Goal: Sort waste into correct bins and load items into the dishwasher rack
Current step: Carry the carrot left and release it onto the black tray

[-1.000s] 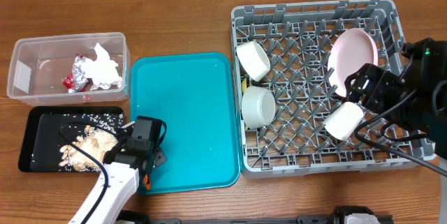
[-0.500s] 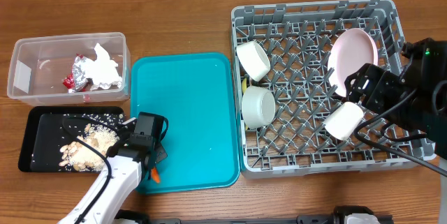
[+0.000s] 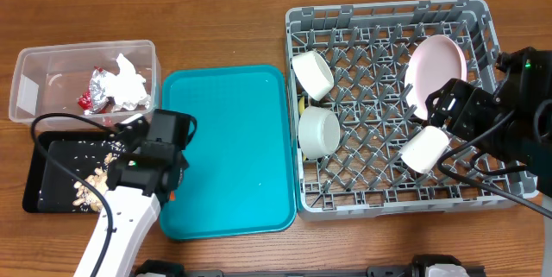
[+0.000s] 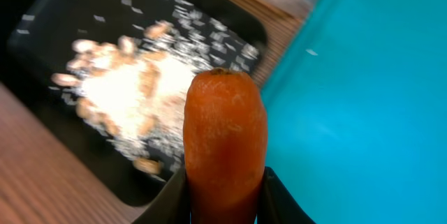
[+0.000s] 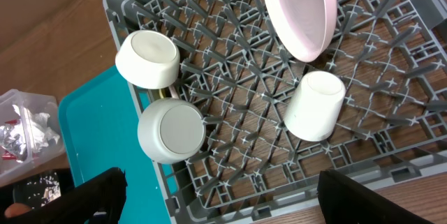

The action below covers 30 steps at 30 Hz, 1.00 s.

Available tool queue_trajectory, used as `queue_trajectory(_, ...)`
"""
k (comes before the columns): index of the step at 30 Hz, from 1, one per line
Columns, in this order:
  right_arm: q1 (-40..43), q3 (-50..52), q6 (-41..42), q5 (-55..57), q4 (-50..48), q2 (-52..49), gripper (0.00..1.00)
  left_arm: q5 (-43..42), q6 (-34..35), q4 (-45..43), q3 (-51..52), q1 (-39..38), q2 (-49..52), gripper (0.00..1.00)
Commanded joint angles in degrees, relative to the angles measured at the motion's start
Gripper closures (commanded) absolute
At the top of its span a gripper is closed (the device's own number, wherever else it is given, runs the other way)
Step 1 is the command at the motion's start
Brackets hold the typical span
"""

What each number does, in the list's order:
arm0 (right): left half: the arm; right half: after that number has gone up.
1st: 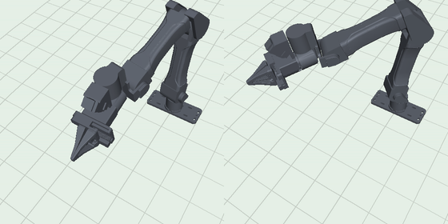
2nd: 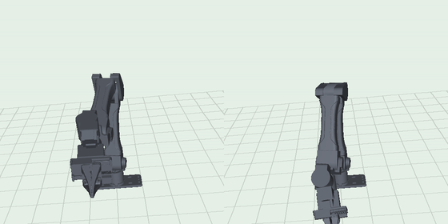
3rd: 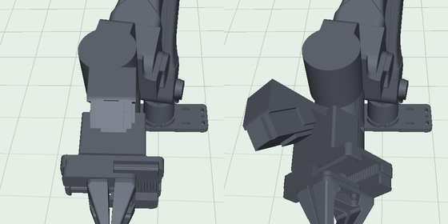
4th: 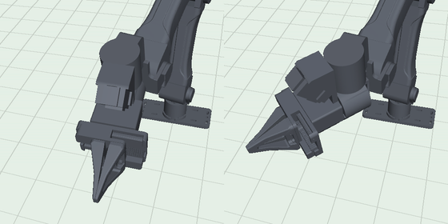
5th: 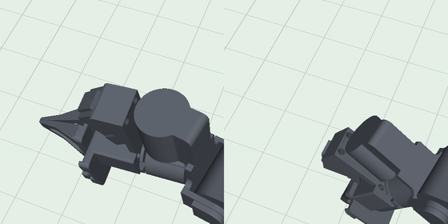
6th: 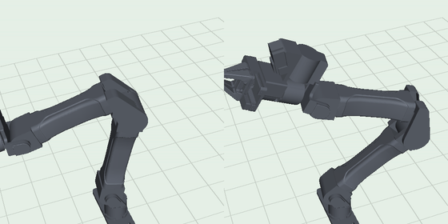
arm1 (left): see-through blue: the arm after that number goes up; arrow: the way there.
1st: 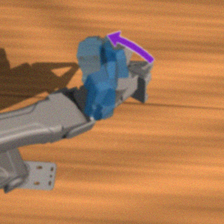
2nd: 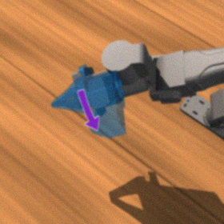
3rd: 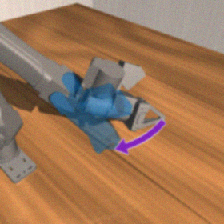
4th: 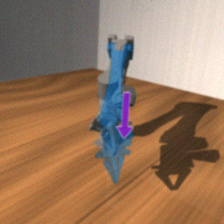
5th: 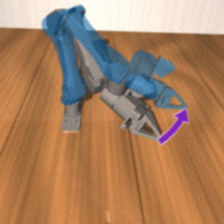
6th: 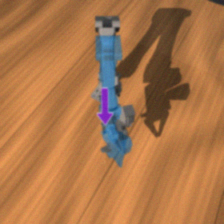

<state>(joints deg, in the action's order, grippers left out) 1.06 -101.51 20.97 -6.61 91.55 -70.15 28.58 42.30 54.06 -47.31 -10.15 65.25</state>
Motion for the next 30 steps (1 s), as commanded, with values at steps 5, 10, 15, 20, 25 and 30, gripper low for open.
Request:
queue_trajectory(5,0.2,-0.1,0.0,0.5,-0.1,0.0,0.09,5.4,3.7,-4.1,-0.6,14.2,-0.1,0.91)
queue_trajectory(10,0.2,-0.1,0.0,0.5,0.4,0.0,0.09,-0.4,3.6,-9.1,-0.4,25.9,0.6,0.92)
queue_trajectory(15,0.2,-0.1,0.0,0.5,0.8,0.0,0.09,-6.3,3.9,-13.1,-0.3,34.0,4.7,0.88)
queue_trajectory(20,0.2,-0.1,0.0,0.5,0.8,0.0,0.09,-10.3,5.5,-16.9,-0.3,36.7,10.4,0.88)
queue_trajectory(25,0.2,-0.1,0.0,0.5,1.0,0.0,0.09,-13.1,6.2,-21.4,-0.3,36.7,15.3,0.81)
queue_trajectory(30,0.2,-0.1,0.0,0.5,1.8,0.0,0.09,-14.9,6.2,-25.4,-0.3,36.7,16.5,0.70)
